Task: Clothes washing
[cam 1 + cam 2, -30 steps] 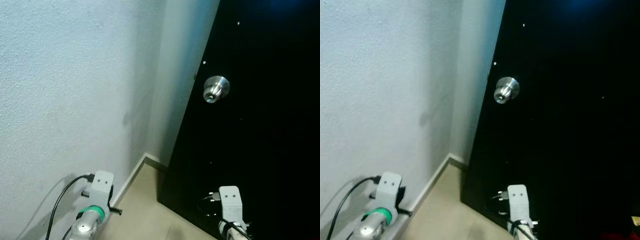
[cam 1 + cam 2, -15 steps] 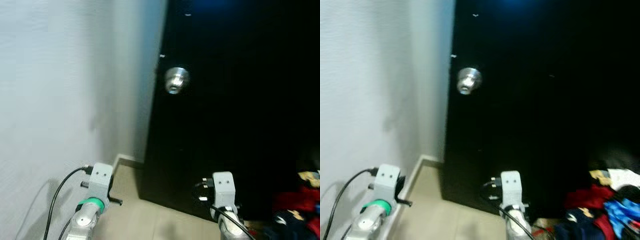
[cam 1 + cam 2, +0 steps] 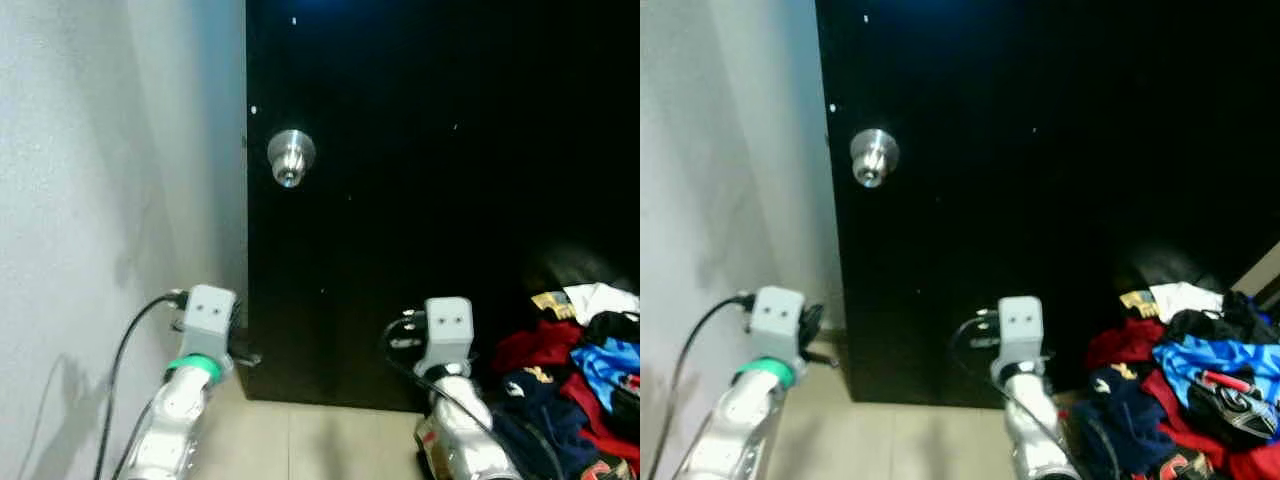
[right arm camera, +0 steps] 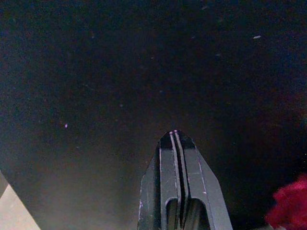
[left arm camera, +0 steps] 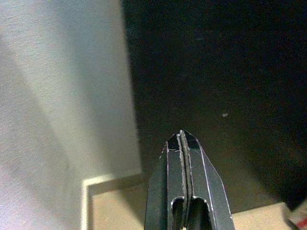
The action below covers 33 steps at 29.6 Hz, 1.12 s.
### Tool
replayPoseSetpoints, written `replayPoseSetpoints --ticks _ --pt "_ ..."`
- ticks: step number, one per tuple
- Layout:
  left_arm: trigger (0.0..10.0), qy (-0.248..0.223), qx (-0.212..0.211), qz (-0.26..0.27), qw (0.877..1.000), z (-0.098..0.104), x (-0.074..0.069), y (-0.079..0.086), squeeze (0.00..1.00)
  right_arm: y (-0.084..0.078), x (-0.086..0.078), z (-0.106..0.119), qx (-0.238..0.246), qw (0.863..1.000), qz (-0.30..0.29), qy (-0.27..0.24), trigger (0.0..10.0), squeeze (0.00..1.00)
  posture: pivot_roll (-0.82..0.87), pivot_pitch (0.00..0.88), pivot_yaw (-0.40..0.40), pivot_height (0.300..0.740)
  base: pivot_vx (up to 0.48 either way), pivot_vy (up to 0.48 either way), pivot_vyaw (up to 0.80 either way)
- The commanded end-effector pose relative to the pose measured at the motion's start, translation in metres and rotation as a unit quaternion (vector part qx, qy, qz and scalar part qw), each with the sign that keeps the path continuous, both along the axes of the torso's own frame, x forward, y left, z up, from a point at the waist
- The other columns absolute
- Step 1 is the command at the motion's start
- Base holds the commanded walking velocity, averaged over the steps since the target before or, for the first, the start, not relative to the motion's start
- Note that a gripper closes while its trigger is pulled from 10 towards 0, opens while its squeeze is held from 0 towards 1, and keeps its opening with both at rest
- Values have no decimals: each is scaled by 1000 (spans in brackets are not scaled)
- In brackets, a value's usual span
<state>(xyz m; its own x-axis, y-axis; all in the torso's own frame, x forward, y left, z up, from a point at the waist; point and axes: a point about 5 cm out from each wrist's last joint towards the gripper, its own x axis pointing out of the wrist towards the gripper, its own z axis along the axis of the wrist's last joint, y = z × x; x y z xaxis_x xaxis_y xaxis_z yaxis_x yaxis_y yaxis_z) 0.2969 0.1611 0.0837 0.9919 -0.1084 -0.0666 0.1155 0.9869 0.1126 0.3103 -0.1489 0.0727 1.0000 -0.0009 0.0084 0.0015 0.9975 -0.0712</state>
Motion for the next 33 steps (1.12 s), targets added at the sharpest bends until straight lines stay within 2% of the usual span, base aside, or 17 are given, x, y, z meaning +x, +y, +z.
replayPoseSetpoints --ticks 1,9,12,20,28,33 --pt "10000 14 -2 1 1000 -4 -3 1 0 -2 -6 -10 -1 1000 -2 23 10000 0 49 0 -24 740 0 0 -800" --pt "10000 20 -1 -1 1000 -5 -5 0 0 -3 -11 -11 -3 1000 -3 30 10000 0 44 0 -22 740 0 0 -695" --pt "10000 13 -4 -1 1000 -3 -4 -1 0 -3 -11 -11 -7 1000 0 28 10000 0 46 0 -25 740 0 0 0" --pt "10000 10 -5 -1 1000 -1 -5 -4 0 -1 -13 -11 -12 999 6 30 10000 0 46 0 -26 740 426 0 0" --pt "10000 14 -5 2 1000 -2 -6 -4 0 0 -15 -14 -18 999 10 40 10000 0 44 0 -27 740 421 0 -780" --pt "10000 18 -13 7 1000 -3 -6 -5 0 0 -16 -13 -30 999 13 35 10000 0 41 0 -25 740 0 0 0"
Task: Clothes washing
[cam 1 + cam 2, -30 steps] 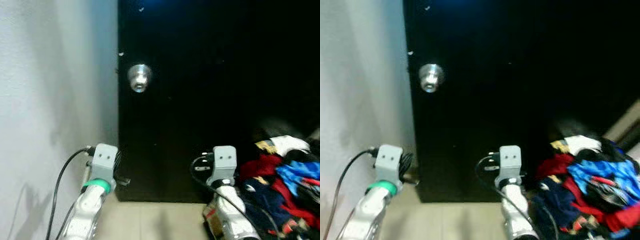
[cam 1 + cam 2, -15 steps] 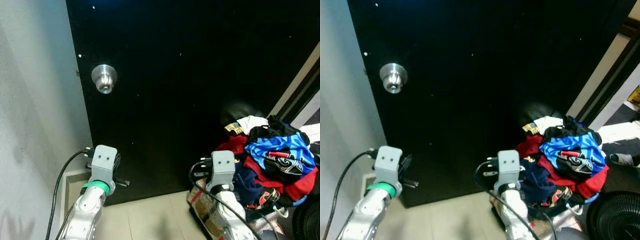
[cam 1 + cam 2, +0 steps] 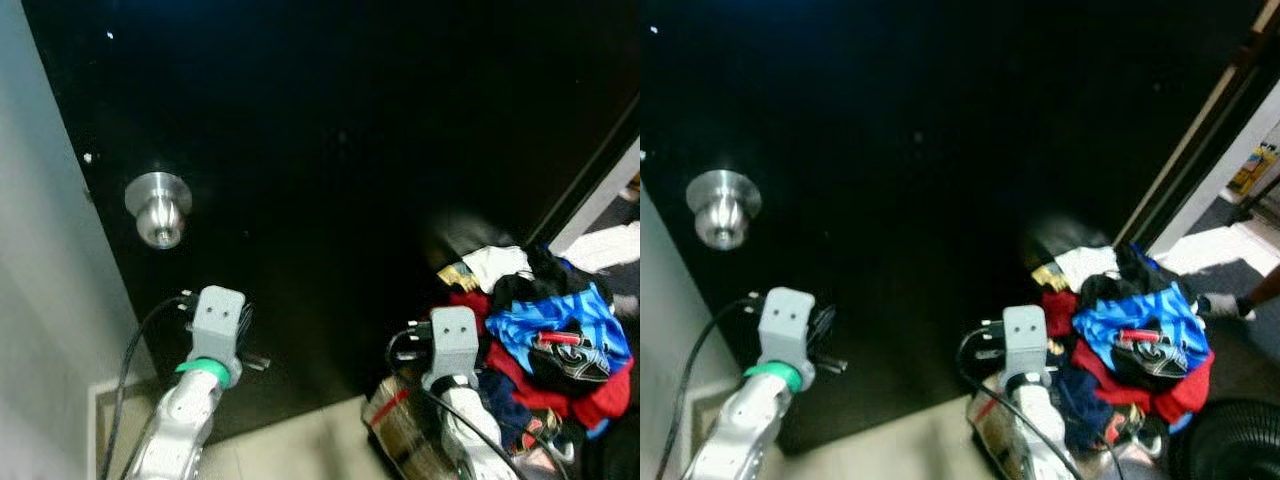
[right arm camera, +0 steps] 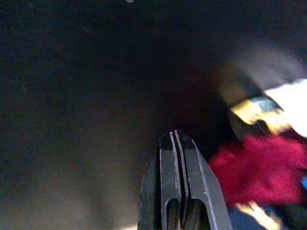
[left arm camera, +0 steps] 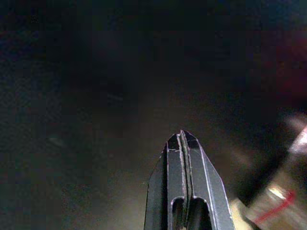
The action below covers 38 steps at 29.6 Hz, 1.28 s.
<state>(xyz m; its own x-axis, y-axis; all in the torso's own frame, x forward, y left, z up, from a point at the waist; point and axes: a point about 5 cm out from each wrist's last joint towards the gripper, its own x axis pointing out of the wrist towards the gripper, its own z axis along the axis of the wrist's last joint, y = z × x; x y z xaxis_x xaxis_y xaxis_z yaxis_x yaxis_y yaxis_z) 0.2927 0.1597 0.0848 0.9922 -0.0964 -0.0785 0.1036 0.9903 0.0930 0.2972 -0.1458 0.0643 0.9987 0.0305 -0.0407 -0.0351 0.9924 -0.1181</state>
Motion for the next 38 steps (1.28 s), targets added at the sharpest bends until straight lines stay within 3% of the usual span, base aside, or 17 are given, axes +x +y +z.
replayPoseSetpoints --ticks 1,38 --pt "10000 12 -4 -1 1000 -4 -1 -4 0 -3 -3 -5 -8 1000 -3 11 10000 0 39 0 -24 740 0 0 0" --pt "10000 20 -2 -3 1000 -6 -4 -6 0 -5 -8 -10 -12 1000 -7 23 10000 0 39 0 -21 740 0 0 0"
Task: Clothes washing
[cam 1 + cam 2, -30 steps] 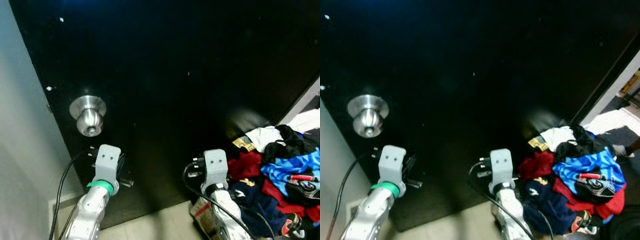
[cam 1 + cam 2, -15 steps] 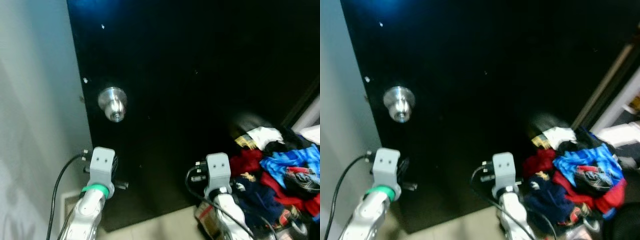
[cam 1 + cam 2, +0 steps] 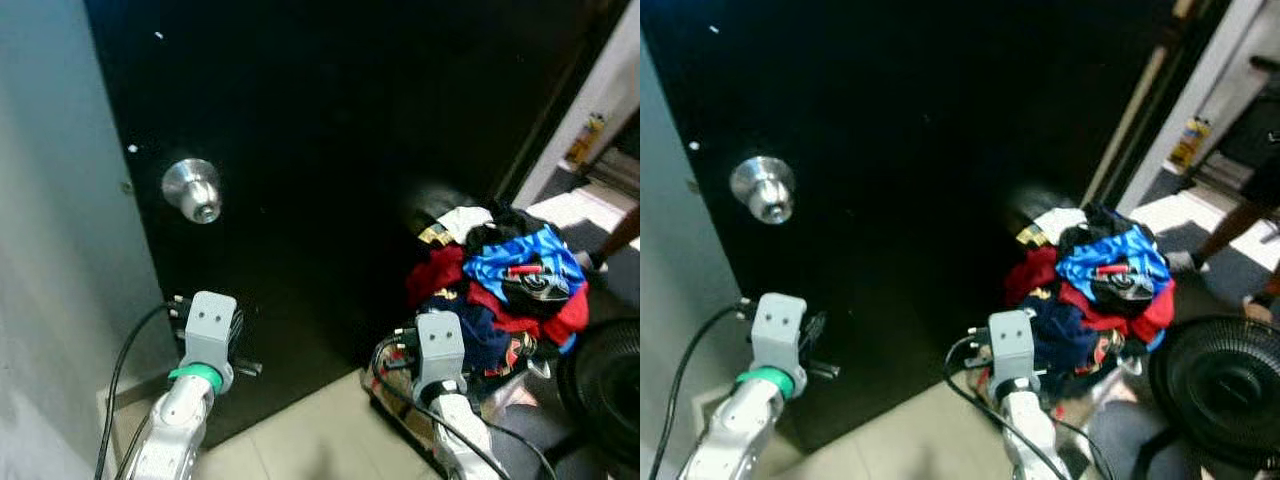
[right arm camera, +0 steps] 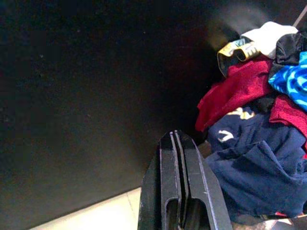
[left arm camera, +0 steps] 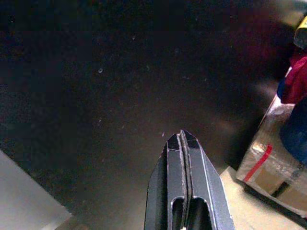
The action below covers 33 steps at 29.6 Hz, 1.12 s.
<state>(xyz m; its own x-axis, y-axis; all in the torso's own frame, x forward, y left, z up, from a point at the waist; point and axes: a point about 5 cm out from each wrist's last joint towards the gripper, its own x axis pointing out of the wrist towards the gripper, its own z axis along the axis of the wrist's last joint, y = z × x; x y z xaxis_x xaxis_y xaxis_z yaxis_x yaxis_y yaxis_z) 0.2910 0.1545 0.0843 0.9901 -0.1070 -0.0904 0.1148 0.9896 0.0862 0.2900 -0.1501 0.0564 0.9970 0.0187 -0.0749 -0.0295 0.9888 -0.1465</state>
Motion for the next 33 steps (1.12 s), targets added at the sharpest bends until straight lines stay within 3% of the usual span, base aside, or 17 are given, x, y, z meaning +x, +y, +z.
replayPoseSetpoints --ticks 1,8,16,22,29,33 --pt "10000 13 0 2 1000 -5 -2 0 0 -1 -1 -2 3 1000 -2 6 10000 0 39 0 -21 740 0 0 0" --pt "10000 9 -3 1 1000 -3 -1 -2 0 -1 0 -2 1 1000 -1 5 10000 0 36 0 -24 740 0 0 0" --pt "10000 -10 45 -9 999 -2 0 -8 0 -2 0 -2 4 1000 1 0 10000 0 37 0 -22 740 0 0 0" --pt "10000 -9 24 -7 1000 -1 1 -6 0 -1 0 -2 3 1000 1 0 10000 0 36 0 -21 740 0 0 0" --pt "10000 -24 16 -9 1000 3 3 -5 0 -1 1 -1 8 1000 0 0 10000 0 37 0 -21 740 453 0 0" --pt "10000 -24 17 -9 1000 3 3 -6 0 -1 1 -2 16 1000 -1 6 10000 0 37 0 -22 740 465 0 -800"
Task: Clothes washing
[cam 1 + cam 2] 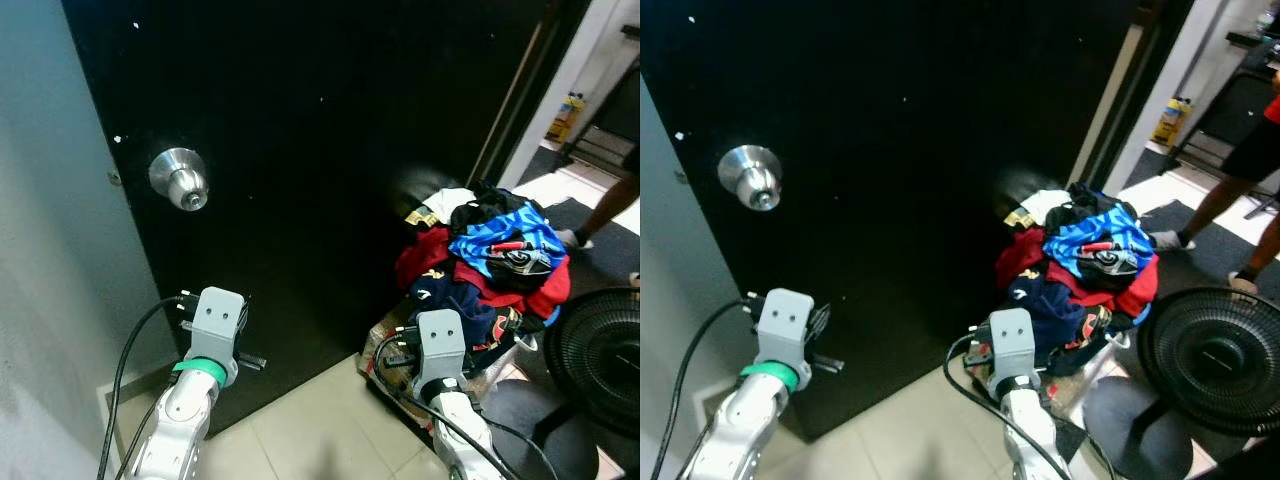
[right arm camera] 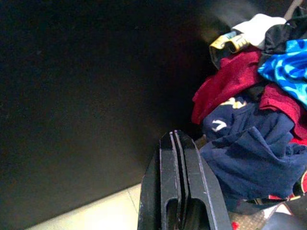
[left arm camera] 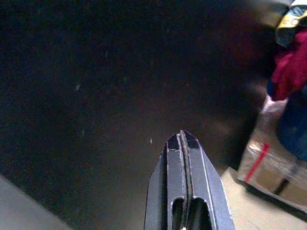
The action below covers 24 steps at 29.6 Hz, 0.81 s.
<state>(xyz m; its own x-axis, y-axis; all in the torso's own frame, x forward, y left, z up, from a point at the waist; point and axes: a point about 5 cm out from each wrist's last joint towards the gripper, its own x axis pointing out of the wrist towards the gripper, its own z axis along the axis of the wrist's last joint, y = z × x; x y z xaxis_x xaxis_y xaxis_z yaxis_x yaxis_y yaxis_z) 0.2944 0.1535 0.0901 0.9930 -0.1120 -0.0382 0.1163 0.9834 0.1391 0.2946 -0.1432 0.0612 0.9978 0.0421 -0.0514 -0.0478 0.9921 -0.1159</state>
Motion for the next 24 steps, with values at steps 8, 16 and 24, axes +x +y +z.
replayPoseSetpoints --ticks 8,16,24 --pt "10000 7 -9 -6 1000 -4 -1 -5 0 -8 -4 -7 -4 1000 -13 17 10000 0 35 0 -22 740 465 0 -798" --pt "10000 8 -10 -5 1000 -5 -1 -5 0 -9 -4 -7 -12 1000 -14 14 10000 0 35 0 -22 740 465 0 -63" --pt "10000 15 -12 0 1000 -8 -1 -4 0 -13 -1 -4 -19 1000 -17 9 10000 0 35 0 -25 740 443 0 0"
